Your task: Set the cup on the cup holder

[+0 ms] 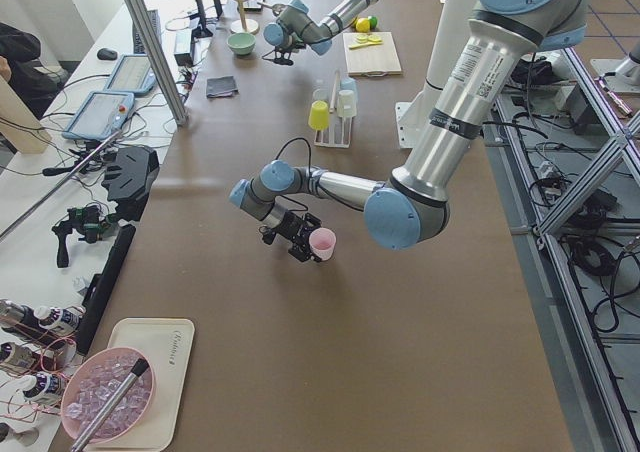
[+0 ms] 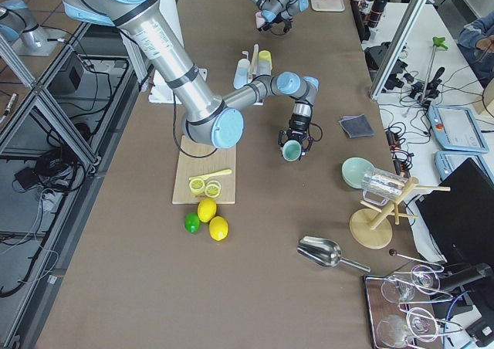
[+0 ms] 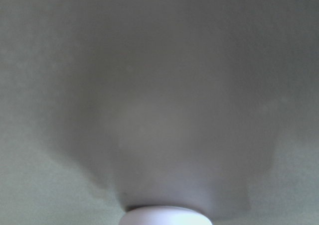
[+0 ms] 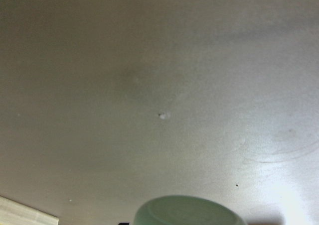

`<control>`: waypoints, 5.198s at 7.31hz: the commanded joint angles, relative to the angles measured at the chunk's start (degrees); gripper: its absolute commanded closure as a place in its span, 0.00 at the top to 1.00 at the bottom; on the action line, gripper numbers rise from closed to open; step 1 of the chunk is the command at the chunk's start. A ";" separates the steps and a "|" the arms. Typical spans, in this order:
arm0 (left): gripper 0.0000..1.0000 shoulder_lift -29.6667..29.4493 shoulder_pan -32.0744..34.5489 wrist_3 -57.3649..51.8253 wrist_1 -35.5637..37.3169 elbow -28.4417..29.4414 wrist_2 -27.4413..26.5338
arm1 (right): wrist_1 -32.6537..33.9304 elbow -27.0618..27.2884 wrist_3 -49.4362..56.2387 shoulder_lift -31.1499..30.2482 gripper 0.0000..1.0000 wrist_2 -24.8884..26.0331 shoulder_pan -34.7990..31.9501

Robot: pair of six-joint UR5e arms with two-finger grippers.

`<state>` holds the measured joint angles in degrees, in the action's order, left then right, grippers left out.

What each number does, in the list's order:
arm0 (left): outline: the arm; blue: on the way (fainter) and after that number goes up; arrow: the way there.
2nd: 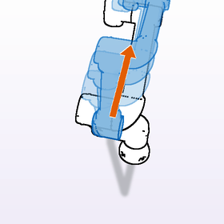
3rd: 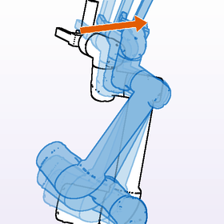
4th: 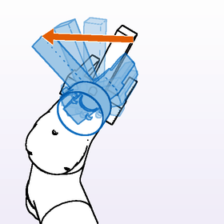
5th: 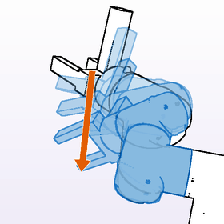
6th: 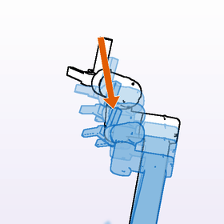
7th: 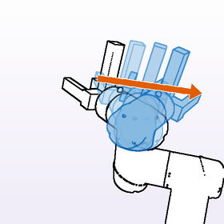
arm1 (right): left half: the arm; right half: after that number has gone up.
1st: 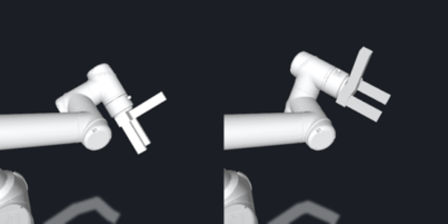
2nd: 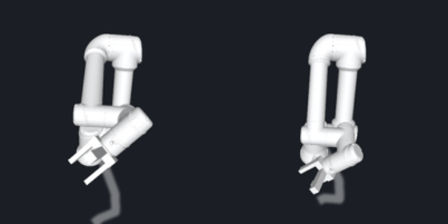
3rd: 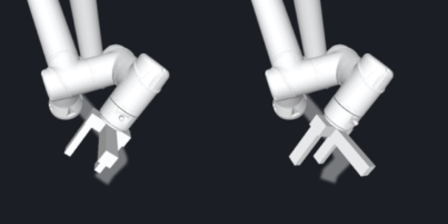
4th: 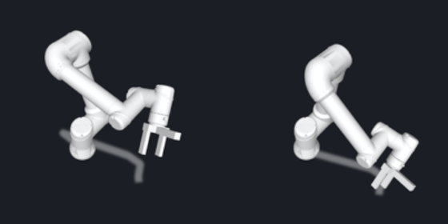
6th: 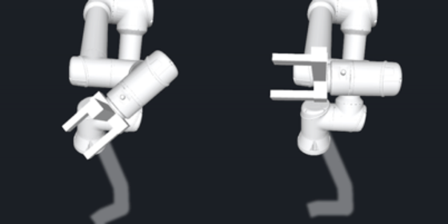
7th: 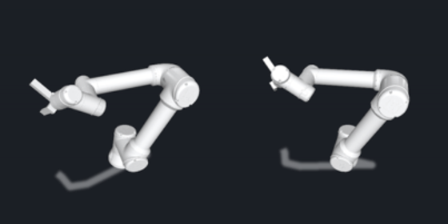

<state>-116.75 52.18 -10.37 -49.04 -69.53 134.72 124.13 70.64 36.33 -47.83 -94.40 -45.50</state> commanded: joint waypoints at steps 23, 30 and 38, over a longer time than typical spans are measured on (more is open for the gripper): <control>0.00 -0.76 3.04 14.52 -70.91 -18.27 -26.70 | -16.70 43.32 -3.17 -20.88 0.00 -27.31 -7.33; 0.00 5.75 -7.61 40.57 -125.72 -18.97 -26.96 | -87.10 35.49 -49.18 -30.31 0.00 -35.33 -7.41; 0.00 7.06 -31.69 34.75 -142.54 -29.43 -54.88 | -127.19 22.29 -76.85 -21.53 0.00 5.09 13.49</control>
<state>-110.17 23.85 28.39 -188.67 -98.94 84.87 -1.87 95.05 -40.51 -71.30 -93.19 -34.81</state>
